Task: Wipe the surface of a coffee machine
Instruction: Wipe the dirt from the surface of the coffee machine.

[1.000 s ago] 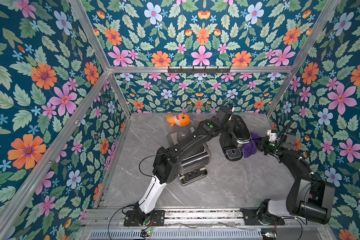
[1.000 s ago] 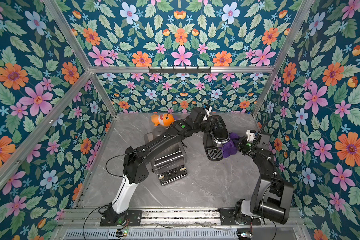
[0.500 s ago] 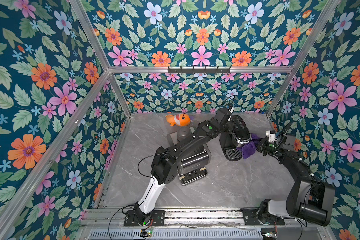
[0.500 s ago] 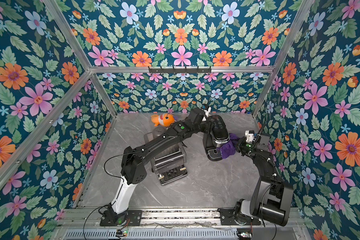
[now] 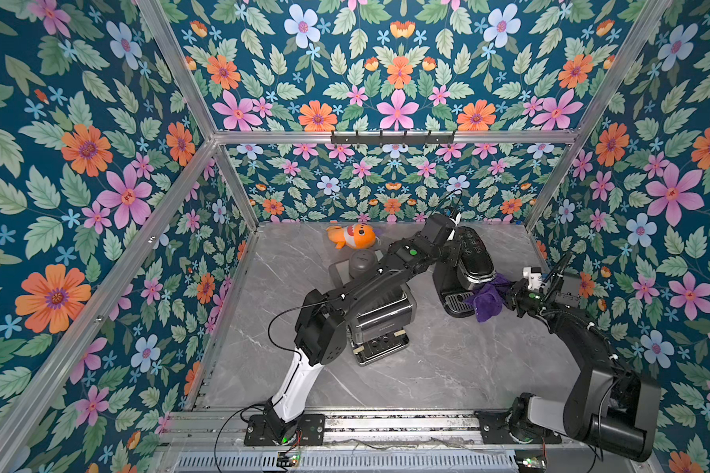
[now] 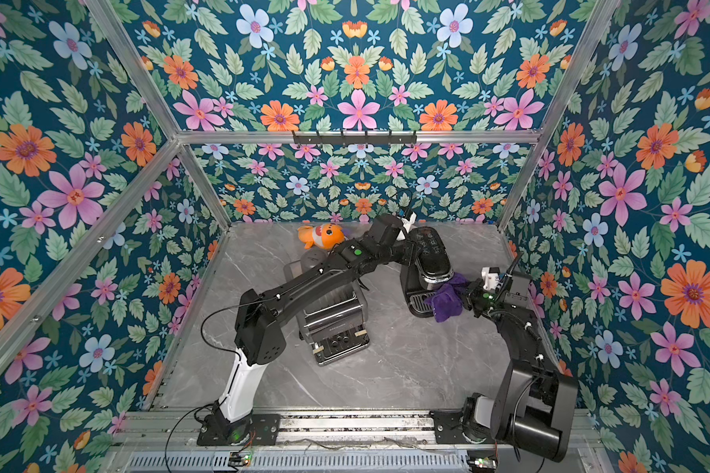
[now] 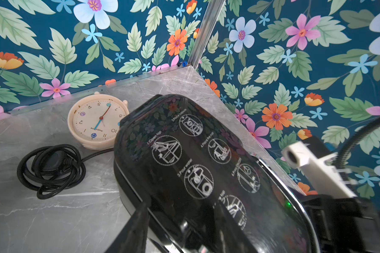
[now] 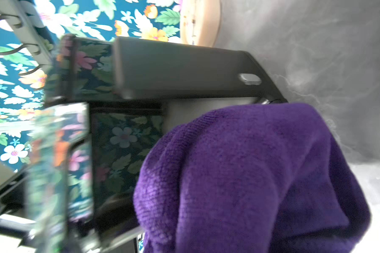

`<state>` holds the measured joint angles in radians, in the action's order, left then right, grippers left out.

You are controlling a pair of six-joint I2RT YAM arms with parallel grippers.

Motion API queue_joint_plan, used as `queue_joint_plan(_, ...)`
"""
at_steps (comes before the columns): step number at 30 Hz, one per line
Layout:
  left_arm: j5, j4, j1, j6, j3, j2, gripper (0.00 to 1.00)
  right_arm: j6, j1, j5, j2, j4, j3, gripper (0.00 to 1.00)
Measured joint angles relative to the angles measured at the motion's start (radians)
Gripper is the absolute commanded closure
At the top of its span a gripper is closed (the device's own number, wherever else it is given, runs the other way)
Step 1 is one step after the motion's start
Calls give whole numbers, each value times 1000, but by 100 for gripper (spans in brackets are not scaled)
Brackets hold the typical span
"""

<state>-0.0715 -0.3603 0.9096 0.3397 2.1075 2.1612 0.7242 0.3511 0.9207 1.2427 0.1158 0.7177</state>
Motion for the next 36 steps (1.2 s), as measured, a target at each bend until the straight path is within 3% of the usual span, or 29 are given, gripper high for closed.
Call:
queue_joint_plan(8, -15, 9, 0, 5, -7, 0, 51, 58, 0, -23, -51, -62, -70, 100)
queue_joint_plan(20, -25, 17, 0, 22, -12, 0, 51, 267, -61, -39, 35, -393, -211, 100)
queue_joint_plan(29, -26, 19, 0, 22, -14, 0, 52, 377, -73, -27, 272, -760, -228, 100)
queue_joint_plan(36, -29, 20, -1, 23, -15, 0, 52, 546, -79, -3, 539, -1165, -258, 100)
